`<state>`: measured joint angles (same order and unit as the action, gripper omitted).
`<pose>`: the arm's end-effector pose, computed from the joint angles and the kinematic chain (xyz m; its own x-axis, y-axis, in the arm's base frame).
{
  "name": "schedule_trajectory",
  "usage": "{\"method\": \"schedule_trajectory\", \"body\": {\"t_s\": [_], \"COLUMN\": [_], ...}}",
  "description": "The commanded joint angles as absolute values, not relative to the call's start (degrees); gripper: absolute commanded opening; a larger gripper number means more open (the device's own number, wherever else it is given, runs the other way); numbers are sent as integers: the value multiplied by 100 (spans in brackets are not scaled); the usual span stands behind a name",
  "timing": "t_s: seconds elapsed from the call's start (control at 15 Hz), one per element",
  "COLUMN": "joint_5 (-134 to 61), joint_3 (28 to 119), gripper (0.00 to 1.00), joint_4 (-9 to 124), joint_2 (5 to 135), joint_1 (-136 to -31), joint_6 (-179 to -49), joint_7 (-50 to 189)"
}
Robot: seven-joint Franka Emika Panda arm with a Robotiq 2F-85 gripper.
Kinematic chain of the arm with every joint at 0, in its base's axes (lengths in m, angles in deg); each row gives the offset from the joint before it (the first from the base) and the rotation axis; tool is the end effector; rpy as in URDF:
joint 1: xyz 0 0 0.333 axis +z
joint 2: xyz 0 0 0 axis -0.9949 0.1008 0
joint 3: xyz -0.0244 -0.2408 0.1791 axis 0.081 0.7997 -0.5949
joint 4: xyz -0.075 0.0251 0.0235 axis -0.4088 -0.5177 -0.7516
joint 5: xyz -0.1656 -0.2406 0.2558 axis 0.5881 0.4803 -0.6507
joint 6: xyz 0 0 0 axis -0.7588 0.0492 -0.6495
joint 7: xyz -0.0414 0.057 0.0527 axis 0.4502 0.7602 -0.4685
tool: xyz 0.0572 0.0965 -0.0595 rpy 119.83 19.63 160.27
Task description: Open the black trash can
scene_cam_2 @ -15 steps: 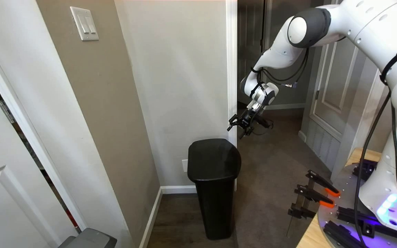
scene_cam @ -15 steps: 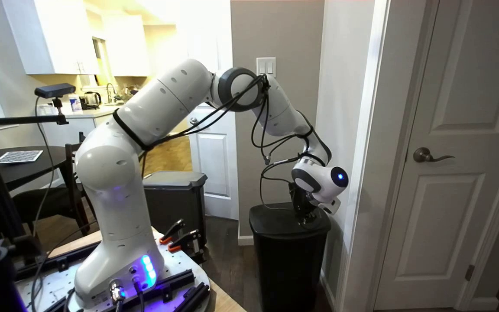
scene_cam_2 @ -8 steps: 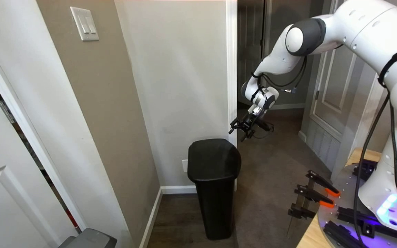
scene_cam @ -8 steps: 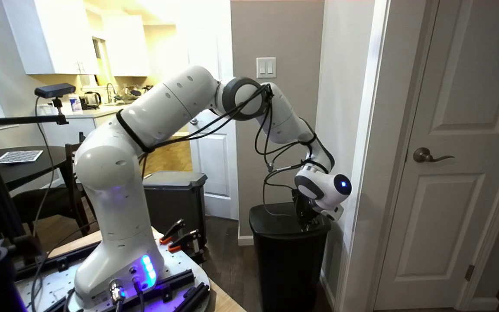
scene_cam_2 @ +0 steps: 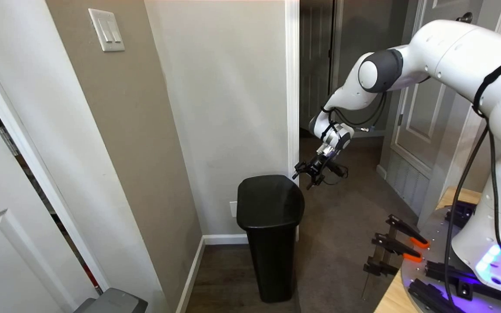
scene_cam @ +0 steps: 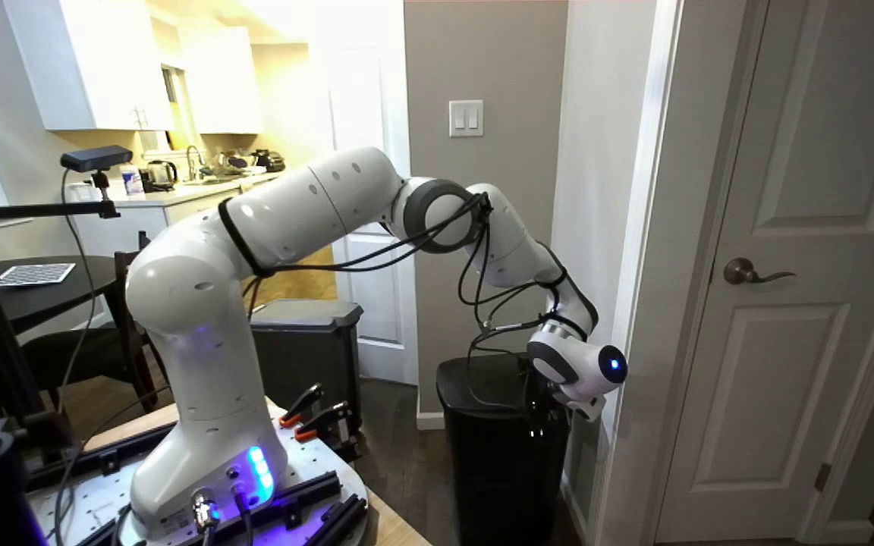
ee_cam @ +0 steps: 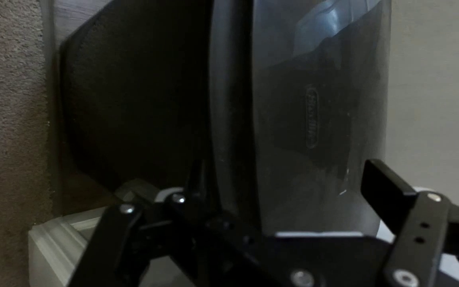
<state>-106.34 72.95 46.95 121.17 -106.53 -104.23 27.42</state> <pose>0.5855 -0.2288 -0.0521 0.8078 -0.5631 -0.1741 -0.5076 -0.5144 -0.6912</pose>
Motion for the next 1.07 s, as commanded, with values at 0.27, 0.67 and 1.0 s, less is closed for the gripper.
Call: {"method": "schedule_trajectory", "body": {"t_s": [0.27,0.67,1.0], "joint_5": [-10377,-10188,-10398], "joint_3": [7207,7091,7161], "gripper": [100,100,100], "joint_4": [3572,3035,3202], "joint_2": [13056,13484,13327], "joint_1": [-10827,-10858,-10804], "joint_6": [-9722,-9426,-9422], "joint_7": [3168,3335,3170]}}
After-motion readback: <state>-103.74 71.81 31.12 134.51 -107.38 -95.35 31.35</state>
